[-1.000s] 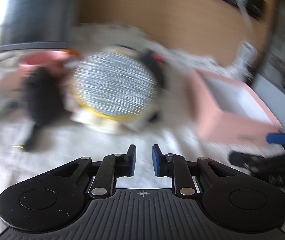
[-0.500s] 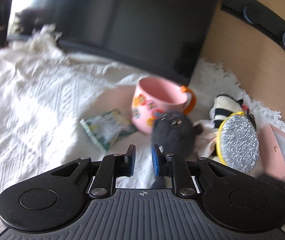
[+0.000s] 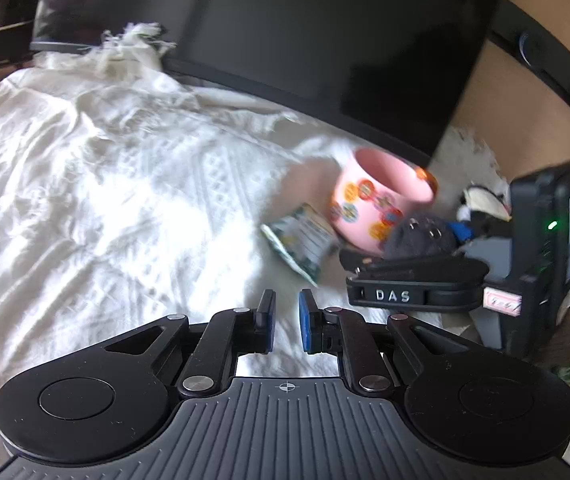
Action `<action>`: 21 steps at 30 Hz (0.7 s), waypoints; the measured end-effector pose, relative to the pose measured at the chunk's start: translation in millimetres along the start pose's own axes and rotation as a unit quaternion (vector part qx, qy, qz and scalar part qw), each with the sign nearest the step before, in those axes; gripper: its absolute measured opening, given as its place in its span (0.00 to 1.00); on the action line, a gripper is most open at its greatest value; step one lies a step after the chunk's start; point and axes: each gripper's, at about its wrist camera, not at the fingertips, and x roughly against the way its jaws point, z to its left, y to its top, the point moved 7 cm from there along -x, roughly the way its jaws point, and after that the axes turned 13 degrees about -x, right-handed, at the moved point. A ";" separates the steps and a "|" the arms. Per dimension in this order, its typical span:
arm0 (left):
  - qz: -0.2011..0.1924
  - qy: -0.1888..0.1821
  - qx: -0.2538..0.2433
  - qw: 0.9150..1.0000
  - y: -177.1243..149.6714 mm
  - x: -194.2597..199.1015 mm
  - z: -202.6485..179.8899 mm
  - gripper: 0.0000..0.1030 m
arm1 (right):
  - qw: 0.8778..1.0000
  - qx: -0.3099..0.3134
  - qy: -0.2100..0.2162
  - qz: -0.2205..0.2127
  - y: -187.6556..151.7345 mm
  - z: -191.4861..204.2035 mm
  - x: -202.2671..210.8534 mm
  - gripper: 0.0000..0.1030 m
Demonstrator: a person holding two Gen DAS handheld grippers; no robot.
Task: Organize soft objects
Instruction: 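Grasp the black plush cat with the right gripper and lift it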
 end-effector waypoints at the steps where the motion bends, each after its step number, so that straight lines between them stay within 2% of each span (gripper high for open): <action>1: -0.001 0.001 0.004 1.000 0.9 0.6 3.8 0.13 | 1.000 0.006 -0.006 -0.003 0.5 1.0 -1.5 0.89; 2: -0.004 0.003 0.009 1.000 2.4 0.1 8.5 0.13 | 1.000 0.004 -0.014 -0.003 1.0 0.1 -2.0 0.83; 3: -0.006 0.005 0.012 1.000 4.3 -0.6 11.5 0.13 | 1.000 -0.004 -0.021 -0.006 1.1 -2.6 1.0 0.64; 4: -0.008 0.008 0.017 1.000 6.5 -1.8 14.2 0.13 | 1.000 -0.009 -0.029 -0.005 1.4 -7.0 4.1 0.52; 8: -0.016 0.012 0.034 0.999 16.1 -8.0 16.0 0.13 | 0.998 -0.055 0.012 0.015 -3.1 -22.9 43.2 0.52; 12: -0.009 -0.005 0.018 1.000 17.4 -17.7 -7.1 0.13 | 0.996 -0.079 0.029 -0.001 -19.4 -41.6 103.8 0.52; 14: -0.002 -0.027 0.003 1.000 15.9 -21.5 -28.0 0.13 | 0.996 -0.087 0.028 -0.011 -33.0 -54.6 137.1 0.52; 17: 0.018 -0.065 -0.039 0.997 10.8 -26.2 -67.7 0.13 | 0.995 -0.099 -0.004 -0.016 -63.1 -88.5 178.3 0.52; 21: 0.029 -0.111 -0.105 0.988 4.2 -31.2 -122.6 0.13 | 0.988 -0.124 -0.090 0.004 -112.4 -150.8 205.7 0.52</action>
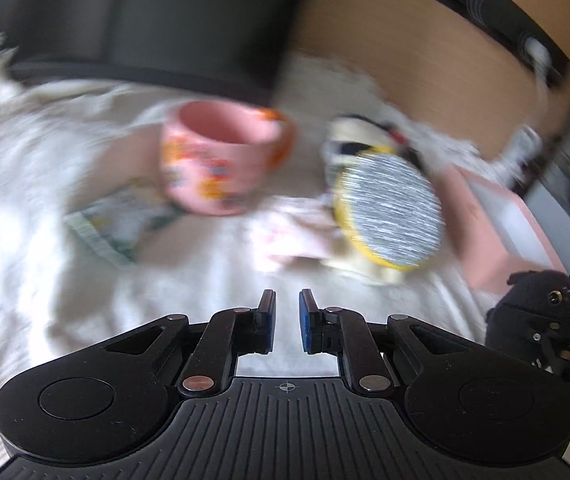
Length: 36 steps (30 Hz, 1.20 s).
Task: Organize soft objects
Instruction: 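Grasp the black plush cat with the right gripper and lift it, then grasp the pink lace item with the left gripper while the right gripper holds the black cat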
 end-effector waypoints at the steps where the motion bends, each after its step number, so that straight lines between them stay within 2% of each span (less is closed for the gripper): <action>1: -0.001 -0.010 -0.017 1.000 4.0 -4.4 -14.0 0.13 | 1.000 -0.015 -0.020 0.007 -8.0 -19.1 0.2 0.52; 3: -0.004 -0.022 -0.031 0.999 12.5 -10.6 -28.3 0.14 | 0.997 -0.046 -0.058 0.020 -22.5 -53.7 -1.0 0.52; 5: -0.014 -0.026 -0.023 0.999 23.6 -17.4 -32.5 0.14 | 0.994 -0.075 -0.080 0.025 -32.8 -79.9 -1.7 0.52; 9: -0.027 0.007 0.020 0.999 45.9 -32.5 -2.0 0.14 | 0.988 -0.126 -0.083 0.024 -42.6 -104.8 0.2 0.57; 11: -0.027 0.003 0.023 0.999 57.7 -42.5 11.8 0.14 | 0.988 -0.130 -0.086 0.020 -44.4 -106.7 2.2 0.63; 13: -0.020 -0.008 -0.002 1.000 68.4 -53.8 16.6 0.15 | 0.987 -0.134 -0.087 0.024 -46.8 -109.2 -0.7 0.67; 16: 0.013 -0.014 -0.063 0.998 71.6 -75.2 11.6 0.15 | 0.985 -0.145 -0.086 0.039 -51.6 -109.1 -9.5 0.67; 18: 0.050 -0.024 -0.106 0.993 62.7 -90.8 4.9 0.17 | 0.984 -0.148 -0.084 0.045 -55.5 -108.1 -10.9 0.68; 20: 0.093 -0.042 -0.144 0.984 45.6 -102.2 -4.9 0.19 | 0.985 -0.146 -0.085 0.047 -58.0 -108.0 -10.8 0.70; 21: 0.099 -0.042 -0.157 0.982 40.3 -104.7 -7.3 0.20 | 0.985 -0.146 -0.085 0.047 -59.6 -108.0 -10.5 0.72; 23: 0.079 -0.029 -0.184 0.979 37.0 -105.0 -10.4 0.21 | 0.984 -0.148 -0.087 0.052 -63.1 -108.8 -11.1 0.74; 28: 0.081 -0.015 -0.142 0.986 44.0 -119.9 -6.0 0.23 | 0.983 -0.144 -0.094 0.067 -72.0 -108.3 -16.3 0.77; 32: 0.078 -0.017 -0.102 0.992 44.5 -118.5 0.3 0.23 | 0.983 -0.142 -0.094 0.062 -72.2 -108.4 -15.3 0.77; 36: 0.071 -0.014 -0.120 0.990 42.0 -115.2 -3.6 0.19 | 0.983 -0.148 -0.094 0.058 -71.7 -110.5 -16.0 0.77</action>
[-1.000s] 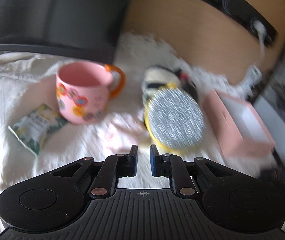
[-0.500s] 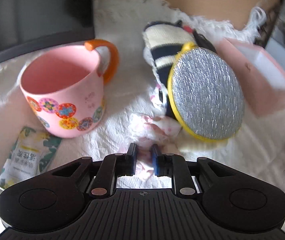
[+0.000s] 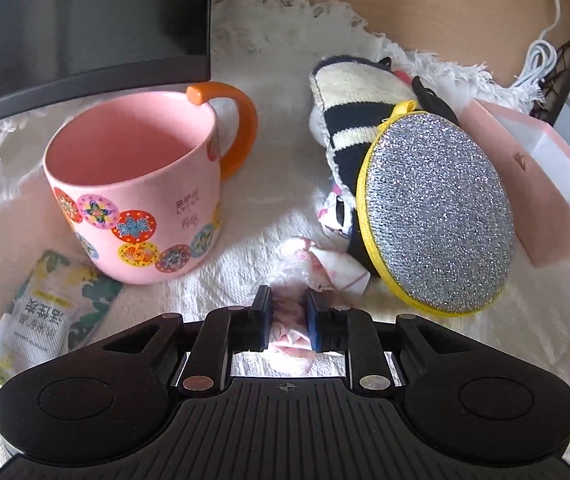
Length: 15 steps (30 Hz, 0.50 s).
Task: Organize soft objects
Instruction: 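Grasp the pink lace item with the left gripper while the right gripper holds the black cat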
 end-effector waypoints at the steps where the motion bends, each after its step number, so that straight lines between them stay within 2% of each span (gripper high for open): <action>1: -0.001 0.004 0.000 1.000 -0.1 0.1 -1.3 0.16 | 1.000 0.002 0.001 -0.003 0.7 0.6 0.7 0.77; 4: -0.010 0.021 -0.020 1.000 -3.9 8.0 -7.1 0.13 | 1.000 0.020 0.006 -0.014 3.5 4.6 4.5 0.74; 6: -0.015 0.020 -0.025 0.999 -9.0 16.3 -13.6 0.11 | 0.999 0.033 0.009 -0.017 5.9 7.4 6.9 0.67; 11: -0.030 -0.025 -0.001 0.999 -26.1 41.9 -33.7 0.10 | 0.998 0.062 0.015 -0.027 11.5 13.7 14.9 0.66; 15: -0.033 -0.079 0.011 0.996 -40.3 58.4 -62.0 0.10 | 0.995 0.086 0.023 -0.042 18.0 18.8 20.5 0.66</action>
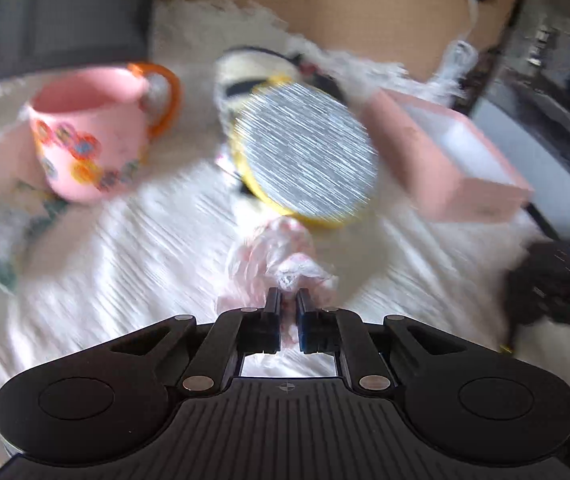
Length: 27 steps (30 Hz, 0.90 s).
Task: Organize soft objects
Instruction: 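Grasp the pink lace item with the left gripper while the right gripper holds the black cat, then carry the pink lace item and black cat into the pink box and release both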
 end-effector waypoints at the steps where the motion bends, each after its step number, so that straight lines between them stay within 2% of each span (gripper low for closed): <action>1: 0.004 -0.014 0.000 1.000 -3.9 0.7 -7.9 0.11 | 1.000 0.002 0.000 0.002 1.1 0.4 -1.4 0.66; 3: 0.018 -0.036 0.003 0.999 -10.9 -1.2 -21.1 0.12 | 1.000 0.004 0.001 0.005 2.7 1.2 -3.9 0.66; 5: 0.038 -0.043 0.009 0.998 -19.0 -3.4 -29.5 0.12 | 1.000 0.006 0.001 0.007 2.9 1.9 -4.3 0.66; 7: 0.045 -0.034 0.007 0.998 -22.9 -1.7 -33.5 0.13 | 1.000 0.005 0.003 0.006 2.1 1.6 -1.5 0.68; 9: 0.040 -0.018 -0.005 0.999 -18.8 3.9 -37.9 0.14 | 1.000 0.003 0.002 0.004 0.8 0.7 2.1 0.74; 10: 0.023 -0.016 -0.021 0.999 -14.1 11.1 -43.1 0.14 | 1.000 0.003 0.001 0.002 0.1 0.1 4.1 0.75; 12: 0.008 -0.045 -0.061 0.997 -3.5 22.2 -57.1 0.15 | 1.000 0.004 -0.001 0.001 -2.2 -1.4 6.9 0.76; 14: 0.008 -0.079 -0.110 0.991 5.5 34.5 -71.9 0.18 | 1.000 -0.001 -0.004 0.004 -4.3 -3.9 6.9 0.76; 15: 0.009 -0.084 -0.132 0.988 8.3 38.5 -76.9 0.18 | 1.000 -0.006 -0.006 0.005 -5.3 -5.9 6.9 0.76; 17: 0.002 -0.078 -0.168 0.983 15.4 46.8 -81.3 0.18 | 1.000 -0.014 -0.009 0.005 -6.9 -9.4 7.9 0.76; 18: -0.007 -0.067 -0.169 0.983 21.0 47.3 -80.2 0.20 | 1.000 -0.019 -0.009 0.004 -7.6 -10.8 8.8 0.76; 20: -0.020 -0.024 -0.131 0.991 33.1 42.8 -59.1 0.18 | 1.000 -0.025 -0.009 0.005 -9.5 -12.0 9.8 0.76; 22: -0.016 0.017 -0.054 0.998 36.6 26.1 -27.4 0.19 | 1.000 -0.029 -0.008 0.006 -11.7 -11.7 10.0 0.76; 25: 0.020 0.012 0.035 0.999 25.1 -4.5 -4.3 0.19 | 1.000 -0.023 -0.009 0.009 -15.4 -9.0 10.2 0.76; 27: 0.044 -0.017 0.018 0.999 14.6 -17.6 -19.5 0.20 | 1.000 -0.021 -0.009 0.008 -17.1 -8.6 11.1 0.76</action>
